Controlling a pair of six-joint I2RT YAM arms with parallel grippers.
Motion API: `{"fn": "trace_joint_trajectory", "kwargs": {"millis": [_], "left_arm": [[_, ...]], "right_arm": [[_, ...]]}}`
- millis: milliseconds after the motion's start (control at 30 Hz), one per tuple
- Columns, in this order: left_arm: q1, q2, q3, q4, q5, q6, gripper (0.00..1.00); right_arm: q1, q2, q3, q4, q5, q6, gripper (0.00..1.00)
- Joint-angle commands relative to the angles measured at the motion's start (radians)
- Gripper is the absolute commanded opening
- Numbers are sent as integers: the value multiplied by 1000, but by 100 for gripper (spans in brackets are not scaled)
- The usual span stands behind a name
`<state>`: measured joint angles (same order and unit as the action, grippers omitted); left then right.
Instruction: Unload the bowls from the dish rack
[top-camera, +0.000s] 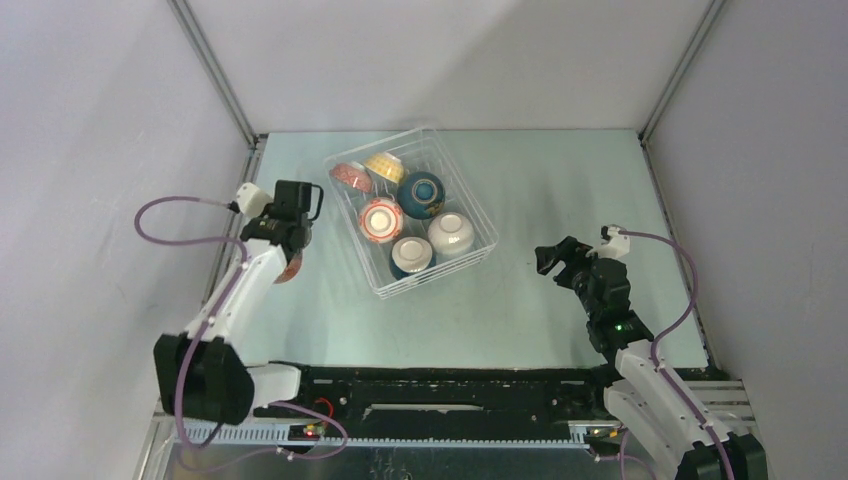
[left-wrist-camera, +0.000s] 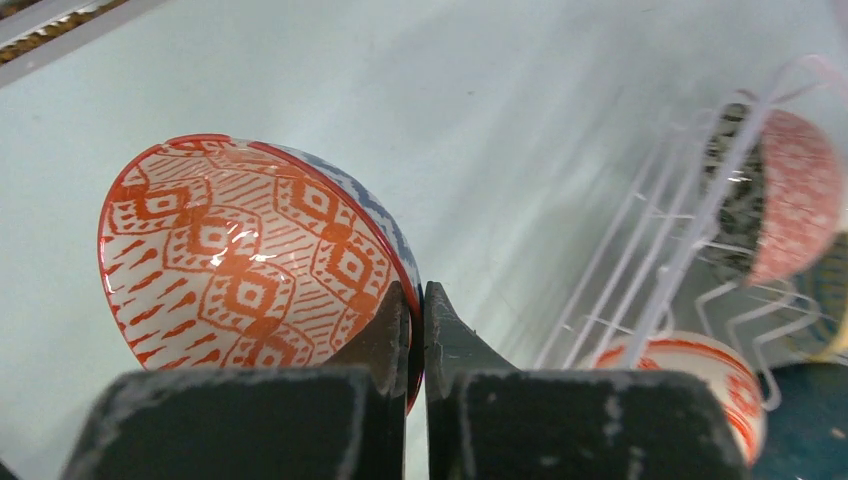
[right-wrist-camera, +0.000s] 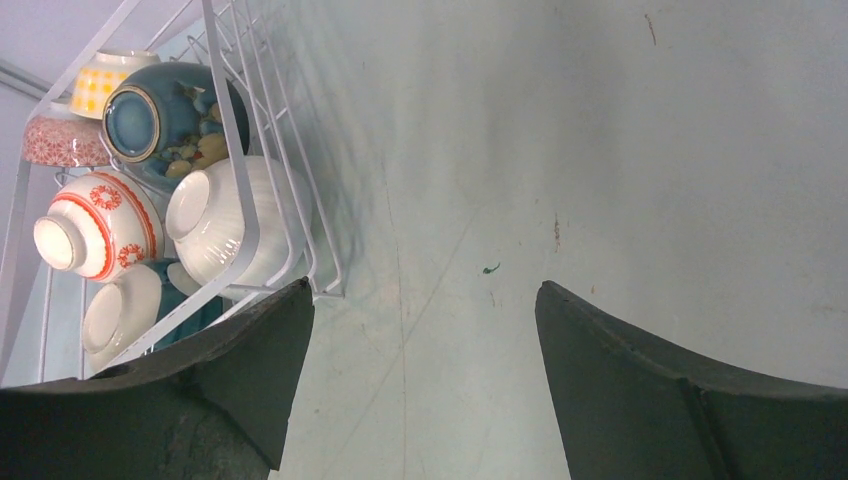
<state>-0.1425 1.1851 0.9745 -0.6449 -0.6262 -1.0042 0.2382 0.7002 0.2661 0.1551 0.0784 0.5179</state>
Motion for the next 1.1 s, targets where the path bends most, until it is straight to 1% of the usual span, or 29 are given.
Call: {"fn": "trace_joint_trajectory", "kwargs": {"millis": [0, 167, 333, 500, 667, 900, 967, 1067], "left_arm": [[31, 115, 176, -98, -85, -18, 0], [32, 284, 306, -182, -130, 64, 0], [31, 404, 362, -249, -115, 107, 0], [33, 472, 356, -242, -121, 116, 0], [48, 549, 391, -242, -96, 139, 1], [55, 583, 346, -240, -85, 101, 8], [71, 585, 324, -217, -58, 105, 8], [118, 577, 276, -157, 22, 123, 8]], "right_arm": [[9, -4, 24, 25, 16, -19, 89], [10, 5, 24, 34, 8, -17, 89], [10, 4, 24, 33, 9, -14, 89], [12, 4, 25, 34, 4, -16, 89], [12, -1, 25, 28, 8, -16, 89], [12, 0, 24, 30, 3, -15, 89], [12, 0, 24, 31, 2, -16, 89], [12, -4, 24, 30, 3, -16, 89]]}}
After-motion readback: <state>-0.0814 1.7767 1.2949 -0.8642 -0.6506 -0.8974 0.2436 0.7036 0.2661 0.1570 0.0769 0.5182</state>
